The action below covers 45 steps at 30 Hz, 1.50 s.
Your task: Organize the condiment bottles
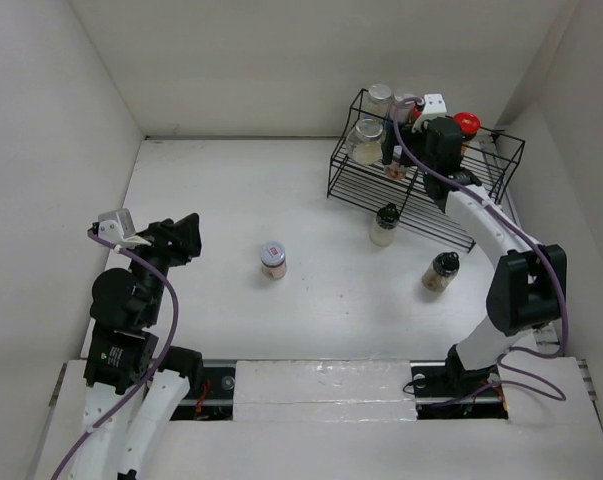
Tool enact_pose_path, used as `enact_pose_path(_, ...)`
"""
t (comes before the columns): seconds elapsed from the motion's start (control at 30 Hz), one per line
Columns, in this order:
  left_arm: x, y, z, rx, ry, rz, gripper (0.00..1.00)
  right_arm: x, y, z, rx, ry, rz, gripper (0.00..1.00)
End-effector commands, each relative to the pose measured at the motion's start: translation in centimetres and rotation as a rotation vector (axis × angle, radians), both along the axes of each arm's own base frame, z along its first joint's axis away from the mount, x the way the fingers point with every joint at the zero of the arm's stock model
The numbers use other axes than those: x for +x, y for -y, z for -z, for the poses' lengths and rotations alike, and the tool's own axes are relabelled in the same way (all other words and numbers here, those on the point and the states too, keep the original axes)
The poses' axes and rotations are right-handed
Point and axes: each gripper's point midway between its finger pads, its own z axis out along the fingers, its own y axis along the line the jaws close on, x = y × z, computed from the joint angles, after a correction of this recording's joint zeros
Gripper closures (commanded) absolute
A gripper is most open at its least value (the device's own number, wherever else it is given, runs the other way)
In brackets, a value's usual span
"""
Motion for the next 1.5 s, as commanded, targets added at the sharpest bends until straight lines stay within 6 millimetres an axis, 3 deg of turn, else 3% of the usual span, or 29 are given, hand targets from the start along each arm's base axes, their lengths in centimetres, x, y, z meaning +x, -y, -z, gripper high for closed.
enact_pose_path(0.0, 0.3, 0.3, -0.7, 0.004, 0.034, 0.012, 0.43, -0.6, -0.3, -7.3, 0.028, 0.169, -0.004, 0.00)
enact_pose_path(0.1, 0.1, 0.2, -0.9, 0.002, 0.043, 0.012, 0.43, -2.5, -0.4, -9.2, 0.029, 0.201, 0.022, 0.00)
enact_pose_path(0.17, 0.1, 0.2, -0.9, 0.002, 0.043, 0.012, 0.43, -5.2, -0.8, -9.8, 0.037, 0.219, -0.001, 0.06)
enact_pose_path(0.2, 0.1, 0.2, -0.9, 0.002, 0.043, 0.012, 0.43, -6.3, -2.7, -10.0, 0.049, 0.236, -0.056, 0.14)
enact_pose_path(0.23, 0.1, 0.2, -0.9, 0.002, 0.043, 0.012, 0.43, -8.0, -3.9, -8.6, 0.077, 0.214, -0.102, 0.25)
enact_pose_path(0.27, -0.1, 0.2, -1.1, 0.000, 0.051, 0.012, 0.43, -9.1, -5.6, -7.7, 0.101, 0.202, -0.160, 0.64)
enact_pose_path(0.3, -0.1, 0.3, -1.1, 0.001, 0.052, 0.021, 0.45, -10.4, -7.9, -6.7, 0.124, 0.189, -0.249, 0.78)
enact_pose_path(0.33, -0.1, 0.3, -1.1, 0.001, 0.052, 0.021, 0.49, -12.3, -11.7, -5.9, 0.149, 0.185, -0.348, 0.86)
enact_pose_path(0.37, -0.1, 0.3, -1.1, 0.001, 0.052, 0.021, 0.51, -14.1, -13.4, -3.3, 0.141, 0.144, -0.400, 0.93)
enact_pose_path(0.4, -0.1, 0.3, -1.1, 0.001, 0.052, 0.021, 0.54, -15.4, -15.1, -2.3, 0.139, 0.129, -0.441, 0.93)
enact_pose_path(0.43, -0.1, 0.3, -1.1, 0.001, 0.052, 0.021, 0.57, -18.1, -18.5, -1.0, 0.123, 0.110, -0.544, 0.86)
enact_pose_path(0.47, -0.1, 0.3, -1.1, 0.001, 0.052, 0.021, 0.64, -19.3, -20.1, 0.5, 0.087, 0.089, -0.603, 0.75)
enact_pose_path(0.5, -0.1, 0.3, -1.1, 0.001, 0.052, 0.021, 0.67, -22.0, -22.5, 1.6, 0.070, 0.071, -0.708, 0.37)
enact_pose_path(0.53, -0.1, 0.3, -1.1, 0.001, 0.052, 0.021, 0.69, -22.2, -22.7, 2.6, 0.043, 0.048, -0.734, 0.20)
enact_pose_path(0.57, -0.1, 0.3, -1.1, 0.001, 0.052, 0.021, 0.69, -24.4, -24.1, 4.5, -0.008, -0.003, -0.801, 0.07)
enact_pose_path(0.6, -0.2, 0.5, -1.1, 0.002, 0.052, 0.033, 0.69, -25.1, -24.8, 6.2, -0.050, -0.034, -0.824, 0.00)
enact_pose_path(0.67, -0.4, 0.5, -1.3, 0.000, 0.061, 0.034, 0.63, -26.0, -25.9, 8.1, -0.085, -0.068, -0.833, 0.00)
enact_pose_path(0.73, -0.4, 0.6, -1.3, 0.001, 0.061, 0.043, 0.55, -26.3, -26.8, 11.1, -0.108, -0.140, -0.851, 0.00)
enact_pose_path(0.83, -0.4, 0.6, -1.3, 0.001, 0.061, 0.043, 0.45, -24.9, -28.7, 12.4, -0.109, -0.138, -0.830, 0.00)
enact_pose_path(0.9, -0.2, 0.8, -1.1, 0.004, 0.053, 0.052, 0.42, -23.1, -29.1, 12.8, -0.134, -0.113, -0.767, 0.00)
enact_pose_path(0.93, -0.3, 1.0, -1.3, 0.003, 0.062, 0.062, 0.42, -22.2, -30.3, 13.2, -0.154, -0.106, -0.774, 0.00)
enact_pose_path(1.2, 0.0, 1.0, -0.6, 0.018, 0.034, 0.062, 0.42, -19.0, -35.1, 14.9, -0.153, -0.093, -0.759, 0.00)
enact_pose_path(1.27, -0.3, 1.0, -0.8, 0.016, 0.043, 0.062, 0.42, -18.8, -35.7, 15.3, -0.147, -0.091, -0.770, 0.08)
enact_pose_path(1.3, -0.3, 1.0, -0.8, 0.016, 0.043, 0.062, 0.42, -19.2, -36.1, 15.3, -0.138, -0.096, -0.776, 0.25)
enact_pose_path(1.37, -0.2, 0.8, -0.8, 0.016, 0.043, 0.053, 0.42, -19.1, -36.3, 14.3, -0.113, -0.075, -0.773, 0.41)
enact_pose_path(1.47, -0.3, 1.0, -0.8, 0.017, 0.043, 0.063, 0.42, -19.0, -34.5, 10.8, -0.095, -0.018, -0.713, 0.45)
